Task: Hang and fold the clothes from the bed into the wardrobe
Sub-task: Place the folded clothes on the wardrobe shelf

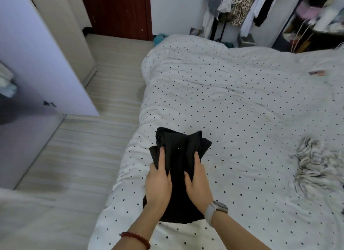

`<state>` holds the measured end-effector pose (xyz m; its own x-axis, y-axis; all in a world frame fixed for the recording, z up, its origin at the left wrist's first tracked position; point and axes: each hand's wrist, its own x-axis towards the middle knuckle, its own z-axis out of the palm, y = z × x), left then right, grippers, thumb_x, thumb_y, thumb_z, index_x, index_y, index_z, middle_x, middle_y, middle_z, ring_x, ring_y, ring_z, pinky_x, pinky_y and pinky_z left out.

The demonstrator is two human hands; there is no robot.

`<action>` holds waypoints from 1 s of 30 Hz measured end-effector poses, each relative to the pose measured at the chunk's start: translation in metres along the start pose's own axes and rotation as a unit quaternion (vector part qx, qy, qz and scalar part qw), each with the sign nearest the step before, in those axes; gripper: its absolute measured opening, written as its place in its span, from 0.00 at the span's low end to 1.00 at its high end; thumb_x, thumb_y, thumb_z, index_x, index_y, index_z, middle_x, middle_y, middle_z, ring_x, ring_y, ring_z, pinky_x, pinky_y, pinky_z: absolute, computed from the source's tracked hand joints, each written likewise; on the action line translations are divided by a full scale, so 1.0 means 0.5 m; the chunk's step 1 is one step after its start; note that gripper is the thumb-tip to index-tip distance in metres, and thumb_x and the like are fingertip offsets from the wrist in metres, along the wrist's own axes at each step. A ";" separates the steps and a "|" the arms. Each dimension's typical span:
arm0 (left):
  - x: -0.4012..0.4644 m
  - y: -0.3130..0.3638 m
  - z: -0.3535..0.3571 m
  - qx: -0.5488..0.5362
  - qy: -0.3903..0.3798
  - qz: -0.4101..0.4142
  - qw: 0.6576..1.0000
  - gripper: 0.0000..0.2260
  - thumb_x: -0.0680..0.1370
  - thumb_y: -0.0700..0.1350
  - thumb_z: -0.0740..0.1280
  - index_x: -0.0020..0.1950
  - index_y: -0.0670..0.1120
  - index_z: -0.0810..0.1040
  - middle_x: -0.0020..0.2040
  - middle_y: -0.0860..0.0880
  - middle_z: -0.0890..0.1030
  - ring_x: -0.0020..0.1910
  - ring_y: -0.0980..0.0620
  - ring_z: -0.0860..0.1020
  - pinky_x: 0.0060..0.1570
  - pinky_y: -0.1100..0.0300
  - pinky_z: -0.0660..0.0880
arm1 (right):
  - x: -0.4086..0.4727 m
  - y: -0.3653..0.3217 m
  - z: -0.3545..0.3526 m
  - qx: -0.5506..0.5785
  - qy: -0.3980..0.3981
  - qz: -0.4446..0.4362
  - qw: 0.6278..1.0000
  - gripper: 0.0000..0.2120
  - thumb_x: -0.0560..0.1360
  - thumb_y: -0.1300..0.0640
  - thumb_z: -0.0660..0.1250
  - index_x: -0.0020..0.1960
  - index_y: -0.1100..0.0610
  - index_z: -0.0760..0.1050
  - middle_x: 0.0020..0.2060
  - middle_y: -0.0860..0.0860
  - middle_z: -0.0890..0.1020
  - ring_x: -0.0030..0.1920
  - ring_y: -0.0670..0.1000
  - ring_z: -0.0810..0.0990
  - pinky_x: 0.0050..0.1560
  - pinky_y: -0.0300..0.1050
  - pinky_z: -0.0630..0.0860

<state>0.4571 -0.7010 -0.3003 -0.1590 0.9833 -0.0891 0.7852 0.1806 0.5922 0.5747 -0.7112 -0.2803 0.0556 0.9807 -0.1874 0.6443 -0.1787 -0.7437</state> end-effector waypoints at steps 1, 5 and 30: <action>-0.010 0.001 -0.037 0.007 0.021 0.002 1.000 0.32 0.81 0.49 0.57 0.67 0.63 0.33 0.51 0.45 0.71 0.39 0.49 0.75 0.41 0.56 0.76 | -0.010 -0.031 -0.001 0.002 -0.004 -0.024 1.000 0.31 0.80 0.58 0.57 0.75 0.48 0.42 0.63 0.56 0.68 0.56 0.53 0.74 0.52 0.35 0.68; -0.031 -0.017 -0.162 0.022 0.087 -0.010 0.996 0.32 0.81 0.46 0.58 0.74 0.60 0.38 0.53 0.44 0.70 0.44 0.47 0.74 0.45 0.55 0.74 | -0.027 -0.151 0.010 -0.006 -0.019 -0.106 0.994 0.31 0.80 0.56 0.56 0.75 0.46 0.42 0.59 0.55 0.69 0.48 0.55 0.77 0.50 0.47 0.75; 0.191 -0.356 -1.163 0.072 0.395 0.027 0.915 0.29 0.81 0.47 0.59 0.76 0.58 0.47 0.61 0.41 0.70 0.32 0.56 0.68 0.28 0.66 0.64 | 0.052 -1.151 0.367 0.210 0.020 -0.397 0.893 0.31 0.79 0.60 0.60 0.76 0.50 0.48 0.70 0.53 0.64 0.65 0.51 0.66 0.59 0.36 0.63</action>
<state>-0.0457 -0.6533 0.0515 -0.4559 0.6767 0.5781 0.8664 0.1886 0.4625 0.0657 -0.5973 0.0250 -0.2590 0.8122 0.5227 0.1497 0.5683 -0.8091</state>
